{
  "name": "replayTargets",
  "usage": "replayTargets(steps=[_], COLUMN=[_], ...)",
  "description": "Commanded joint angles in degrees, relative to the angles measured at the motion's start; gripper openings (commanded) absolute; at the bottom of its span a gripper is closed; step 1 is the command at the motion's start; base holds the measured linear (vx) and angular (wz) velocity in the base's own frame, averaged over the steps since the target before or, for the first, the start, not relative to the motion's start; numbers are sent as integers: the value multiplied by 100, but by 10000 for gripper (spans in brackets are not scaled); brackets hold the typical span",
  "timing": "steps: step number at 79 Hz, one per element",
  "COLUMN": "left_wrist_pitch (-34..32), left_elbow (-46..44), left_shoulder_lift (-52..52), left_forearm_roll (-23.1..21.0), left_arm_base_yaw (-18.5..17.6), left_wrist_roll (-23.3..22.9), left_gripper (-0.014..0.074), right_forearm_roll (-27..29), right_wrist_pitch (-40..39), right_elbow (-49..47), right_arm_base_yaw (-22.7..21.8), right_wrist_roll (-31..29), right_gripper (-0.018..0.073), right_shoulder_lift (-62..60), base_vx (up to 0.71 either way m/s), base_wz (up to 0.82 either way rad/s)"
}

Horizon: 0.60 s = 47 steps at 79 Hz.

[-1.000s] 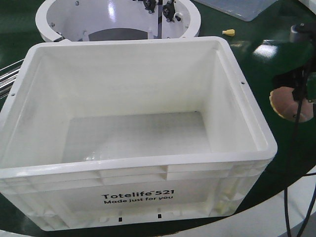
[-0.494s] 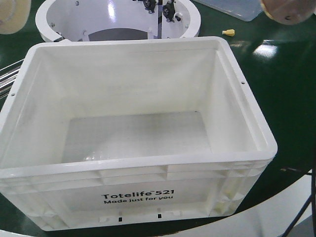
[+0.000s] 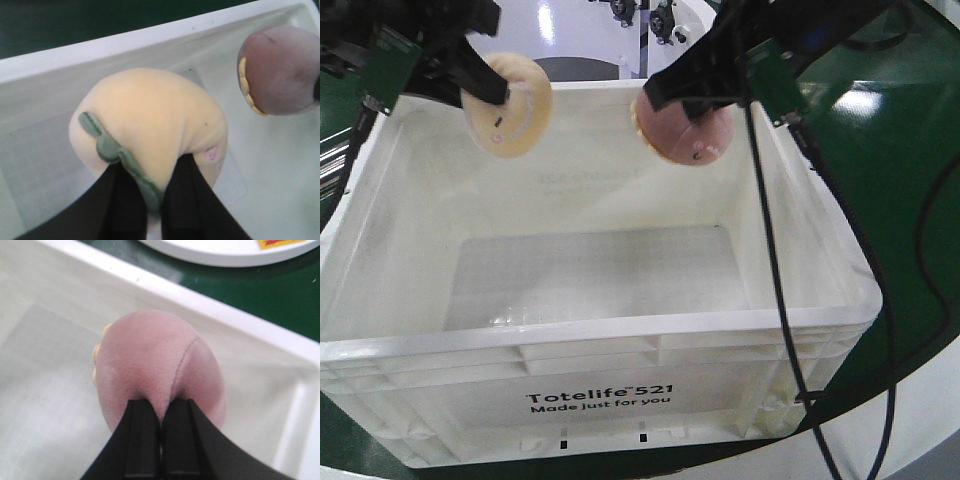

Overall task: Place moving items into box and shelve
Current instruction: 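Open both grippers to drop the balls into the tote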

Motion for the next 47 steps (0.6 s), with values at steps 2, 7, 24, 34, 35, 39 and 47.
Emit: replayTargets(steps=[2,7,24,34,35,39,47], left_wrist_pitch=[-93,-93,-93,-93,-93,-93,-93], left_elbow=[-162,-154,4,8,8,8,8], left_shoulder_lift=[-88,-33,46,46,46,46,46], left_forearm_roll=[-169,-169,-170,-158,-158,-166,-159], left_arm_base_yaw=[-42,-42,-42,-103,-103,-103,-103], left_wrist_roll=[17,17,223,329,375,494,548], left_gripper=[21,43,218,368,386,443,534], right_forearm_roll=[-66,-122,-263,-252,-252,-252,-258], right_wrist_pitch=[-124,-69,0,-60,-54,-18,35], right_elbow=[-167,-167,-167,-167,-167,-167,-167], right_arm_base_yaw=[-15,-15,-21,-21,-21,-21,-21], right_wrist_roll=[84,40,-42,-29,-29,-23,-23], right_gripper=[22,61,299,475,494,550,622], right_shoulder_lift=[-123,-96,-96,-96,-96,-96,-96], base_vx=[0,0,0,0,0,0,0], base_wz=[0,0,0,0,0,0,0])
